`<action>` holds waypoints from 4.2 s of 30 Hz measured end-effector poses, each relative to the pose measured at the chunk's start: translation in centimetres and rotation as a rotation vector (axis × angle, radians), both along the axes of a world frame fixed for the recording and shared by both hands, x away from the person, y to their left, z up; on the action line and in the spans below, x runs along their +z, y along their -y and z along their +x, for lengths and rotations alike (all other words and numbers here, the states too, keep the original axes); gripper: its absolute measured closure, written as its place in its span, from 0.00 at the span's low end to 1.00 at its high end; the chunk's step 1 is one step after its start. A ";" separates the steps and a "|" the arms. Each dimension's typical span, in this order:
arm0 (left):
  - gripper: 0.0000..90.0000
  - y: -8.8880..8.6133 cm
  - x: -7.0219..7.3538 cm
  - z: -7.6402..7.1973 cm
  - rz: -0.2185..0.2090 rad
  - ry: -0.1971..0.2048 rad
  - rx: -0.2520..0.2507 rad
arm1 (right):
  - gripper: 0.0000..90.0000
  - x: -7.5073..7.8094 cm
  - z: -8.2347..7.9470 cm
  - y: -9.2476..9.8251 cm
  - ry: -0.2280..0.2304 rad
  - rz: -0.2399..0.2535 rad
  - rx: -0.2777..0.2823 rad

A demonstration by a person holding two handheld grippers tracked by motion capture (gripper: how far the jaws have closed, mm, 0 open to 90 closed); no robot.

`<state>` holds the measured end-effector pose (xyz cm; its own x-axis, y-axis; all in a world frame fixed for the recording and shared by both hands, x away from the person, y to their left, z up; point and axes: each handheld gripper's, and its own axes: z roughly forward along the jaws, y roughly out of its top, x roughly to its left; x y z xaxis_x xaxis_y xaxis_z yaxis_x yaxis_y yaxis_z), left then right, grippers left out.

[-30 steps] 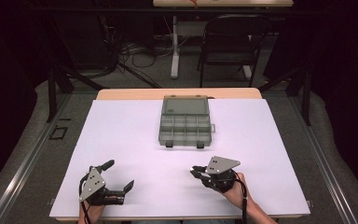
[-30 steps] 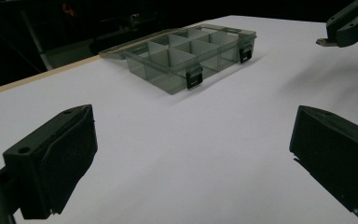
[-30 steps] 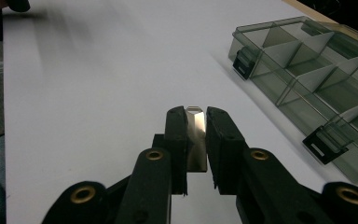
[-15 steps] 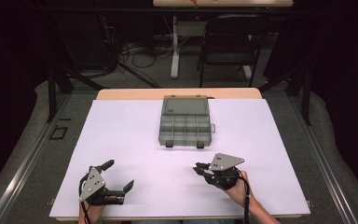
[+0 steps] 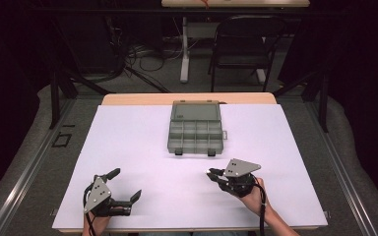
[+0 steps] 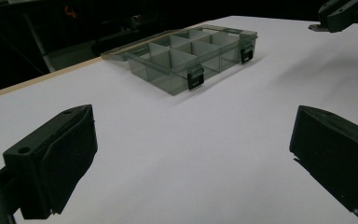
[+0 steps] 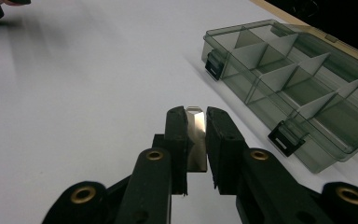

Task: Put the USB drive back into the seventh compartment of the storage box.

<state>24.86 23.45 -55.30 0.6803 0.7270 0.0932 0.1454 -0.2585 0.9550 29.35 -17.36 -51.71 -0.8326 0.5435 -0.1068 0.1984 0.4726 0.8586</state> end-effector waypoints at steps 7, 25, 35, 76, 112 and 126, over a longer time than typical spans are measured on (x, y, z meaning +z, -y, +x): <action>0.01 0.0 0.0 0.0 0.001 0.000 -0.002 | 0.88 0.1 0.4 0.4 0.007 -0.001 -0.017; 0.01 0.0 0.0 0.0 -0.006 0.000 0.000 | 0.88 0.6 1.4 1.2 0.020 0.016 -0.047; 0.01 0.0 0.0 0.0 -0.009 -0.001 0.002 | 0.88 0.8 1.8 1.1 0.033 0.015 -0.052; 0.01 -0.3 0.0 -0.1 -0.017 0.006 0.019 | 0.88 1.9 3.9 0.4 0.015 0.038 -0.073; 0.01 -0.3 0.1 -0.1 -0.016 0.004 0.023 | 0.88 3.8 7.5 -1.2 -0.003 0.020 -0.066; 0.01 -0.3 0.0 -0.1 -0.017 0.003 0.024 | 0.88 3.9 8.4 -1.5 -0.014 0.021 -0.067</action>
